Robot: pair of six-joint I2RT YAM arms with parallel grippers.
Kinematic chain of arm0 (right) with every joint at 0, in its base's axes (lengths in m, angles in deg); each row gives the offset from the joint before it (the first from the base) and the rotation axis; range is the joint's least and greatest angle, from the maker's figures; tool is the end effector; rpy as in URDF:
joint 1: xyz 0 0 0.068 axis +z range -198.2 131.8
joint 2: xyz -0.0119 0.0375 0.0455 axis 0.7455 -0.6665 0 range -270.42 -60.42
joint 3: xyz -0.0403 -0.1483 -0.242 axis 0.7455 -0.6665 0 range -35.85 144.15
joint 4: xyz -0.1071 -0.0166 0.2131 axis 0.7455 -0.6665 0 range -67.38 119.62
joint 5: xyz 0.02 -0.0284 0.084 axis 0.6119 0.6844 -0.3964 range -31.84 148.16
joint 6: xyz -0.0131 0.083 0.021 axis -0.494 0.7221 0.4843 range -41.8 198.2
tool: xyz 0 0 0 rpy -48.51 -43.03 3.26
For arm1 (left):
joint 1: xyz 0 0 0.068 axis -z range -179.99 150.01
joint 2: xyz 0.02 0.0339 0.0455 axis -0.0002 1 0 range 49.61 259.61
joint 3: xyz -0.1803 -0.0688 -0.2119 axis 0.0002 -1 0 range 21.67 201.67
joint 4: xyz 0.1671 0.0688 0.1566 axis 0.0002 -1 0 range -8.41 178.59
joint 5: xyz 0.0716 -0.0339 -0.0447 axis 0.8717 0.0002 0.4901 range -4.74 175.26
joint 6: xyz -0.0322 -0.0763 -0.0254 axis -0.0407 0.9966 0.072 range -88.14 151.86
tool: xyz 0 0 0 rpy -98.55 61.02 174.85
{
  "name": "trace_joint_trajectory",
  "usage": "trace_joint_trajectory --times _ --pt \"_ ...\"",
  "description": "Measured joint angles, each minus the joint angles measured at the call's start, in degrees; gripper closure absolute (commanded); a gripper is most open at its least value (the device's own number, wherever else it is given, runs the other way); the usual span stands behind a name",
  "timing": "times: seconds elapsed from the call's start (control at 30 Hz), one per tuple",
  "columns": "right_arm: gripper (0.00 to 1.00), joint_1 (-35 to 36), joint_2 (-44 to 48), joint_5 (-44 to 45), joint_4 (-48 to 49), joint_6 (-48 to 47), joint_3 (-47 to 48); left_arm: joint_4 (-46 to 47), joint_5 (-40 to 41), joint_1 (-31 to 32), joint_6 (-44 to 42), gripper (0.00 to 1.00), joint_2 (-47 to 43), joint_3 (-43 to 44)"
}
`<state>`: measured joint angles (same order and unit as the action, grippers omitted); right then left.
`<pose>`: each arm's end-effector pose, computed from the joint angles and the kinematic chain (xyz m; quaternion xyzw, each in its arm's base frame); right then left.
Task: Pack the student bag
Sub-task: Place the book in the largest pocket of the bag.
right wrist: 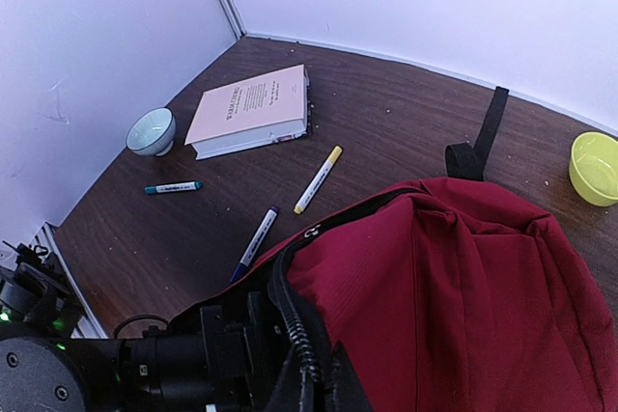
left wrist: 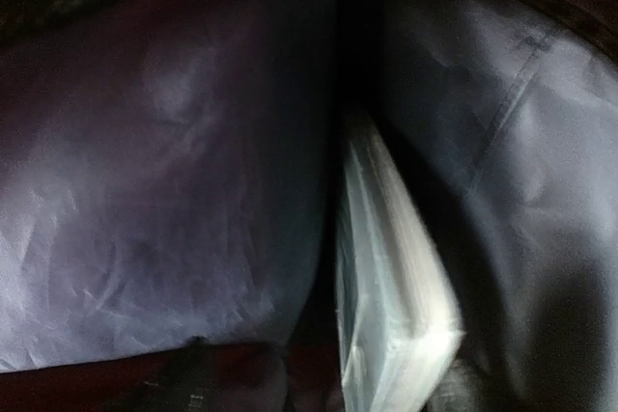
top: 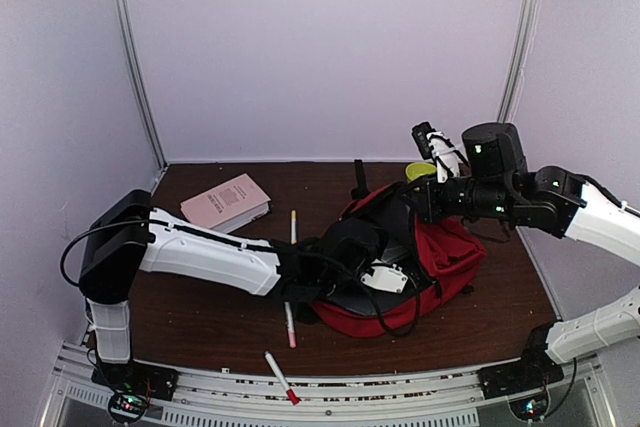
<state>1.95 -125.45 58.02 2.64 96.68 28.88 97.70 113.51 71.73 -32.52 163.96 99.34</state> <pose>0.1649 0.1980 0.3556 -0.2337 0.8213 0.2943 0.4292 0.1829 -0.4380 0.2176 0.7220 0.4273 0.1761 0.5149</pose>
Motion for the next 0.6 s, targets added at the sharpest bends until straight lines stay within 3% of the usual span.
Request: trace_joint_trajectory --times 0.3,0.6 --pt "1.0 0.0 0.0 1.7 0.0 0.0 0.0 -19.3 -6.3 1.1 12.7 0.14 -9.7 5.4" --pt "1.0 0.0 0.2 6.7 -0.2 0.1 -0.5 -27.6 -13.8 3.1 25.7 0.13 -22.3 10.0"
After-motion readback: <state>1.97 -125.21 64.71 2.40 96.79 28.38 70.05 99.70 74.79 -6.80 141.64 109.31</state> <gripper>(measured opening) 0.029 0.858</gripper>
